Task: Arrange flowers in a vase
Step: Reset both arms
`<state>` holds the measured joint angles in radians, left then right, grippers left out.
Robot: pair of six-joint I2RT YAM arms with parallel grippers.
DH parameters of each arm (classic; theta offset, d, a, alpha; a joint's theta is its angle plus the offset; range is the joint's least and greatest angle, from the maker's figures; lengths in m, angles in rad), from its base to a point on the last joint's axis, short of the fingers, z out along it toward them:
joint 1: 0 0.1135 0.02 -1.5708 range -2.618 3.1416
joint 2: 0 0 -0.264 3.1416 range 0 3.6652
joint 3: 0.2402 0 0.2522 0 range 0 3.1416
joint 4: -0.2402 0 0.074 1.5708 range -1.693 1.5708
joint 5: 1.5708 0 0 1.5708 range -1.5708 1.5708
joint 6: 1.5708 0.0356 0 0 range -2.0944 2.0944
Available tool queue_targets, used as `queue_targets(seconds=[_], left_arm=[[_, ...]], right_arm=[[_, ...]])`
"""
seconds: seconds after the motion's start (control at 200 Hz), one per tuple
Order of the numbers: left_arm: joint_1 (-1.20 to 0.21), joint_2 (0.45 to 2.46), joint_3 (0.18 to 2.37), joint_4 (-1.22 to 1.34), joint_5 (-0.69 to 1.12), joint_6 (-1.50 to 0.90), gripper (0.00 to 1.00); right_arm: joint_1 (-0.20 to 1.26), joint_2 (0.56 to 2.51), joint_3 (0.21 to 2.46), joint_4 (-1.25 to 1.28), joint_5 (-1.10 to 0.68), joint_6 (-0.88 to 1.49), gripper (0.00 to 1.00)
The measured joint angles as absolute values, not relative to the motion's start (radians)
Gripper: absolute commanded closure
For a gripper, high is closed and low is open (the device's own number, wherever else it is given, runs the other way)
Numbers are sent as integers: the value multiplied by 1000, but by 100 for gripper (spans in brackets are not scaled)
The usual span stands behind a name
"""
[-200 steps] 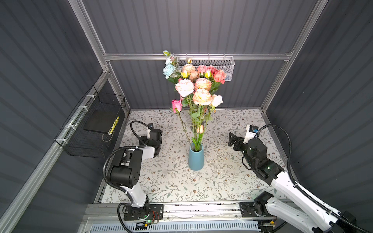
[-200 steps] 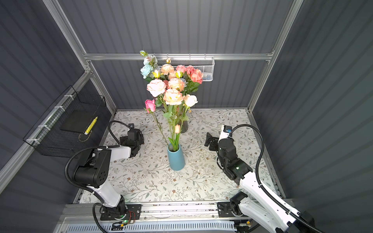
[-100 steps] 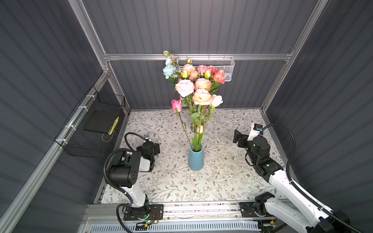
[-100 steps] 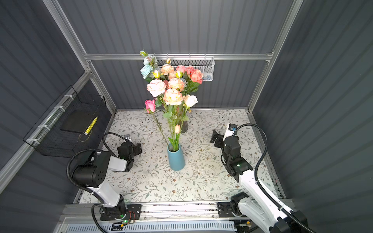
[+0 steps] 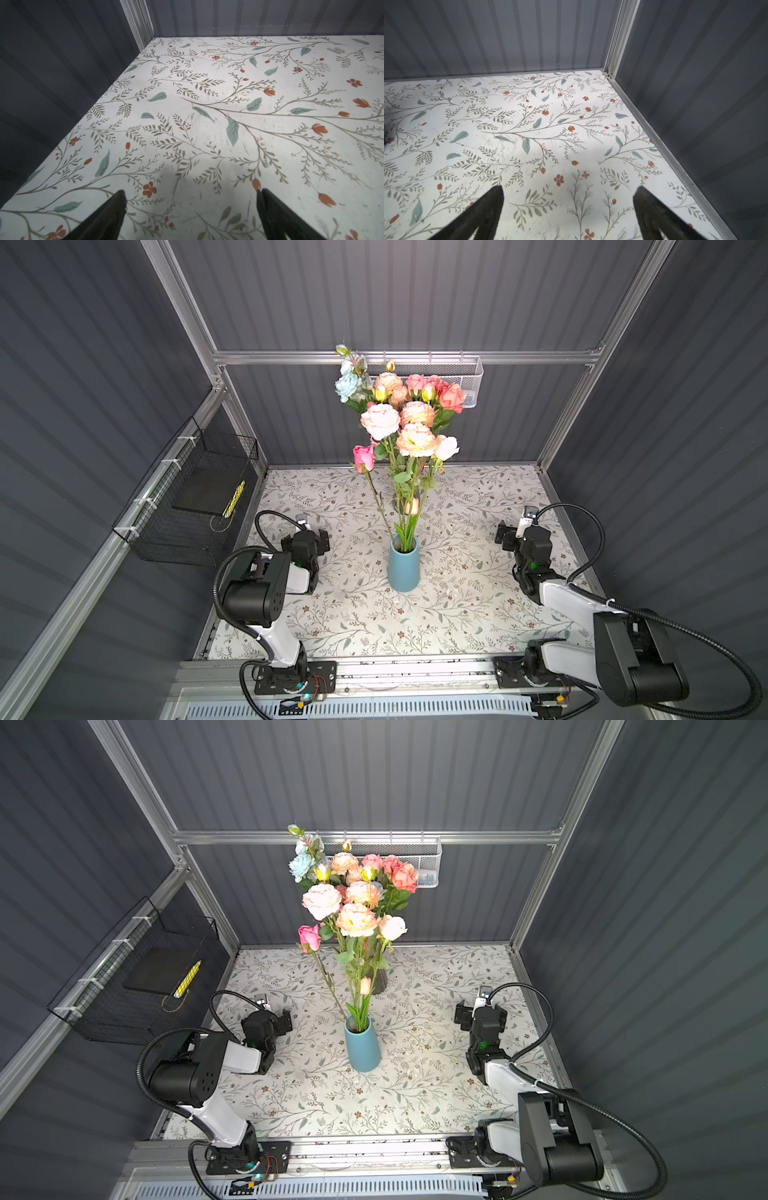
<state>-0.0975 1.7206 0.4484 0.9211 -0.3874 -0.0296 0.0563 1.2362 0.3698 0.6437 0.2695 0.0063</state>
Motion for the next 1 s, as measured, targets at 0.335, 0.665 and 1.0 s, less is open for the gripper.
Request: queue_targets(seconds=[0.335, 0.665, 1.0], left_arm=[[-97, 1721, 448, 921, -388, -30, 0], [-97, 1721, 448, 921, -388, -30, 0], [-97, 1721, 448, 921, -388, -30, 0]], right_arm=[[-34, 1243, 384, 694, 152, 46, 1], [-76, 1457, 267, 937, 94, 93, 1], [-67, 1452, 268, 1034, 128, 112, 1]])
